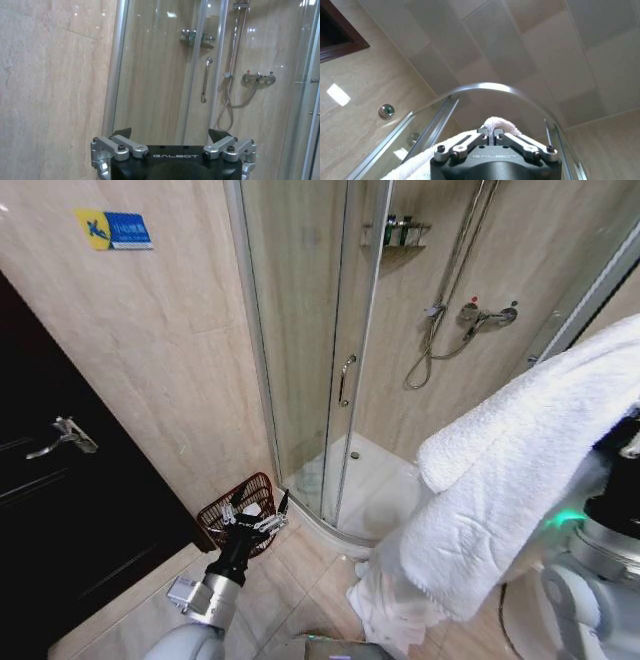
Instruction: Discard the used towel into the hamper.
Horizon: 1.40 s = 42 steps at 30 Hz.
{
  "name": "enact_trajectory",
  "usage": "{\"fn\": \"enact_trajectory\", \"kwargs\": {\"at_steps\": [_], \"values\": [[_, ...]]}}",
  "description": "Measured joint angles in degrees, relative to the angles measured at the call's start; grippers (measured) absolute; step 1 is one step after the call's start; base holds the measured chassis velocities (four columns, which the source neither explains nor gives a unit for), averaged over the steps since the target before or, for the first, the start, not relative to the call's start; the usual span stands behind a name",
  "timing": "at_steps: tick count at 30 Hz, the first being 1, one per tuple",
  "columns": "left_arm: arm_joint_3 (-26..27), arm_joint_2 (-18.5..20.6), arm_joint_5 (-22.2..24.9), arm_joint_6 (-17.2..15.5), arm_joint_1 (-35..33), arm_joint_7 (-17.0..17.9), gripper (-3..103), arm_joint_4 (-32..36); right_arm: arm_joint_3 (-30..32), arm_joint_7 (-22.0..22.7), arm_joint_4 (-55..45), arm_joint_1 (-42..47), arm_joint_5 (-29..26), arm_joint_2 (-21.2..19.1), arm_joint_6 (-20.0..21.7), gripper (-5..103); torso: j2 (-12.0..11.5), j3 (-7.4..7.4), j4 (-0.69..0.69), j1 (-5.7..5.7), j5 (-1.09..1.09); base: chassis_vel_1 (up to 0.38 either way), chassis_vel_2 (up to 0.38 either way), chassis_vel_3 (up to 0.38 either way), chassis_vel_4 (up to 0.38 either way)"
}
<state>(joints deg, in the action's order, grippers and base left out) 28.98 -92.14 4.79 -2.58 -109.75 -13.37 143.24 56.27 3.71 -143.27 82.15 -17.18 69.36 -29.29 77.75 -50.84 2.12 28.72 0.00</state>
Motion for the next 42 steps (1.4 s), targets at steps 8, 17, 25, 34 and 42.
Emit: {"fn": "enact_trajectory", "kwargs": {"at_steps": [8, 17, 25, 34, 42], "values": [[0.0, 0.0, 0.0, 0.0, 0.0, 0.0, 100, 0.0, -0.2, 0.0, 0.0, 0.1, 0.0, 0.1, 0.1, 4, 0.0, 0.0, 0.0, 0.0, 0.0, 0.026, -0.027, -0.03, 0.02], [0.0, 0.0, 0.0, 0.0, 0.0, 0.0, 100, 0.0, -0.3, 0.0, 0.0, 0.7, 0.0, 0.4, 0.2, 4, 0.0, 0.0, 0.0, 0.0, 0.0, 0.0, 0.0, 0.0, 0.0], [0.0, 0.0, 0.0, 0.0, 0.0, 0.0, 100, 0.0, -0.3, 0.0, 0.0, 0.9, 0.0, 0.6, 0.1, 4, 0.0, 0.0, 0.0, 0.0, 0.0, 0.034, -0.028, -0.05, 0.033], [0.0, 0.0, 0.0, 0.0, 0.0, 0.0, 100, 0.0, -0.4, -0.1, 0.0, 1.1, -0.1, 0.6, 0.1, 4, 0.0, 0.0, 0.0, 0.0, 0.0, 0.05, -0.054, -0.056, 0.05], [0.0, 0.0, 0.0, 0.0, 0.0, 0.0, 100, 0.0, -0.4, -0.1, 0.0, 1.5, -0.3, 0.9, 0.2, 4, 0.0, 0.0, 0.0, 0.0, 0.0, 0.029, -0.033, -0.029, 0.019]]}}
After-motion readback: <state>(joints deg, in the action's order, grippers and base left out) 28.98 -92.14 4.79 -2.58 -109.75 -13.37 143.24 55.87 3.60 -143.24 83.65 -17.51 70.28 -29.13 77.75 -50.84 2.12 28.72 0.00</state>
